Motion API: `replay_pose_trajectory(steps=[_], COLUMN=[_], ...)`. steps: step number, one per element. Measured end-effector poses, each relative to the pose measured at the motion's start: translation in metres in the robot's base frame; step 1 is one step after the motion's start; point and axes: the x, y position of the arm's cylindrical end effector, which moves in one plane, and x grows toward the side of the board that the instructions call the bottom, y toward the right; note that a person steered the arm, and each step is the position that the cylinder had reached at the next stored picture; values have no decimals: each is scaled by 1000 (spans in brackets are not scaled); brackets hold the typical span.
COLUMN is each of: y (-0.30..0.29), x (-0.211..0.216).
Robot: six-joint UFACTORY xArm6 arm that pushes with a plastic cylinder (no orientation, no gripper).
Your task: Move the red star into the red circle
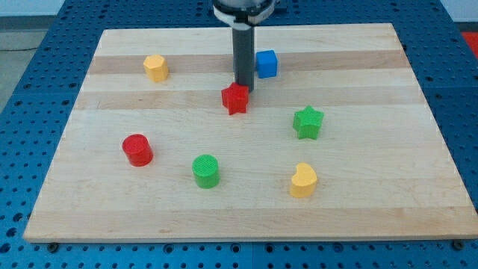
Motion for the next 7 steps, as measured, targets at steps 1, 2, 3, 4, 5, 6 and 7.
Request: replay_pose_trajectory(steps=[1, 2, 3, 4, 5, 6, 7], y=[-2, -26, -37, 1, -18, -75, -94], x=[29, 36, 61, 89, 96, 84, 79])
